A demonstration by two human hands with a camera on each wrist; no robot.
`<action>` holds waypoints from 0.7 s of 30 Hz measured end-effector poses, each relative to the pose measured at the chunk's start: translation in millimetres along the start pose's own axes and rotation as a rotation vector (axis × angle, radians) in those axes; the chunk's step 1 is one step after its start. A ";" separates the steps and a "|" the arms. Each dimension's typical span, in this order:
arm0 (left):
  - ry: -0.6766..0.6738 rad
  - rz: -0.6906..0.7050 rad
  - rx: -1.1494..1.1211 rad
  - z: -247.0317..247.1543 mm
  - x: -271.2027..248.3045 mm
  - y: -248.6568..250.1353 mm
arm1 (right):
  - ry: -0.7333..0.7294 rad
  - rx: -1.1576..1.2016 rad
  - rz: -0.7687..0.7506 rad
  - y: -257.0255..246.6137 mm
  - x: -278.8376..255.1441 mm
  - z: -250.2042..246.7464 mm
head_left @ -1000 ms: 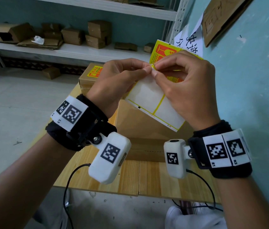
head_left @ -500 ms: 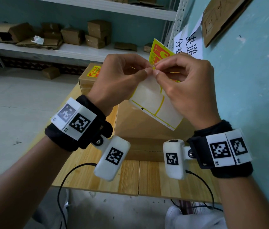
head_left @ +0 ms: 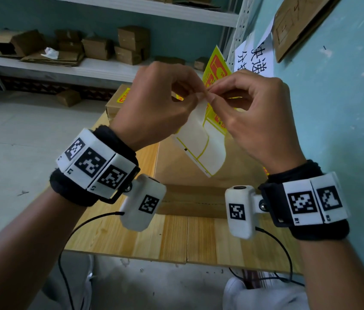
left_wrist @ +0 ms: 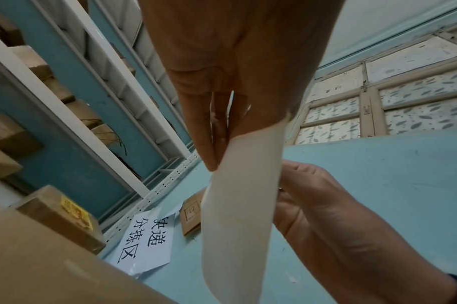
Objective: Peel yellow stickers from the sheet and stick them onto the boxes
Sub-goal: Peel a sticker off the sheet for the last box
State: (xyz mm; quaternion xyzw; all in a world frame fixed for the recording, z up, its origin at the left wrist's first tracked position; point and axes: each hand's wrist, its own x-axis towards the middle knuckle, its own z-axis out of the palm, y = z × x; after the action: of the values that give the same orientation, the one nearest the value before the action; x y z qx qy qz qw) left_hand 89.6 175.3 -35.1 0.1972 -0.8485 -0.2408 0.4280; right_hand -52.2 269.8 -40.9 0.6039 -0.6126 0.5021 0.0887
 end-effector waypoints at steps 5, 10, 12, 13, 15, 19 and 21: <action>-0.027 -0.089 -0.068 2.2 0.1 -2.5 | 0.009 -0.014 0.017 1.6 -0.9 1.3; -0.034 -0.147 -0.106 2.8 -0.4 -2.5 | 0.026 -0.034 0.027 3.2 -1.3 3.3; -0.042 -0.159 -0.118 3.2 -0.4 -1.7 | 0.030 -0.056 0.016 2.7 -1.0 2.8; -0.044 -0.160 -0.117 3.3 -0.5 -1.2 | 0.030 -0.066 0.012 2.1 -1.3 2.7; -0.041 -0.157 -0.110 3.7 -0.5 -0.8 | 0.030 -0.069 0.011 1.3 -1.5 2.4; -0.039 -0.111 -0.059 3.9 -1.5 -0.7 | 0.022 -0.064 0.010 1.0 -1.4 2.1; -0.042 -0.084 -0.033 3.5 -1.7 -0.6 | 0.020 -0.069 0.010 1.8 -1.4 1.8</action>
State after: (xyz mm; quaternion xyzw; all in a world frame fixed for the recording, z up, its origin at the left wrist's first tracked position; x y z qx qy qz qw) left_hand 87.7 176.6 -38.4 0.2205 -0.8442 -0.2766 0.4027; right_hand -52.4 269.0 -43.7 0.5924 -0.6316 0.4872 0.1134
